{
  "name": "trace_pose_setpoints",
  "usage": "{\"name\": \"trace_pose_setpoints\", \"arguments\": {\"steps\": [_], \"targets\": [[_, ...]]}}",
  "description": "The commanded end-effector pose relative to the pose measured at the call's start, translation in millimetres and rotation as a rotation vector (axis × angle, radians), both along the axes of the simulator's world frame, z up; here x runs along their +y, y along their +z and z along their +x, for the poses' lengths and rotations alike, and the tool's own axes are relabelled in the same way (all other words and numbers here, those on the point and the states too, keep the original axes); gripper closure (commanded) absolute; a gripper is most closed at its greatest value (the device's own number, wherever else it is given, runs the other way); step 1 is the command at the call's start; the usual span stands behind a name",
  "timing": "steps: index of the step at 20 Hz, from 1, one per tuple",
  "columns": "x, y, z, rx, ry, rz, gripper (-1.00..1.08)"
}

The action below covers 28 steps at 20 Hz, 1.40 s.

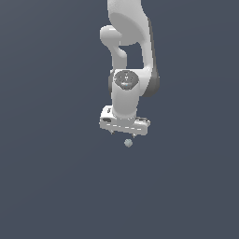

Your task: Pick up the object and move it to a goal position.

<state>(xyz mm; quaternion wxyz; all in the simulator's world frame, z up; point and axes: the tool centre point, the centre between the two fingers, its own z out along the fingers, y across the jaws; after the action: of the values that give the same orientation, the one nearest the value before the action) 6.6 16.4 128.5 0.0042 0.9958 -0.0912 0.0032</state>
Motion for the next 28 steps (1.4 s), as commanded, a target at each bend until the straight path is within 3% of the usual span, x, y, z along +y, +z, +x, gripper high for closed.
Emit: {"name": "trace_pose_setpoints", "arguments": {"steps": [1,14,28], "targets": [[6,-10,-1,0.001,-0.062,0.003,-0.92],[27,-49,-7,0.003,-0.319,0.01,-0.92],[31,-63,-8,0.004,-0.368,0.01,-0.92]]}}
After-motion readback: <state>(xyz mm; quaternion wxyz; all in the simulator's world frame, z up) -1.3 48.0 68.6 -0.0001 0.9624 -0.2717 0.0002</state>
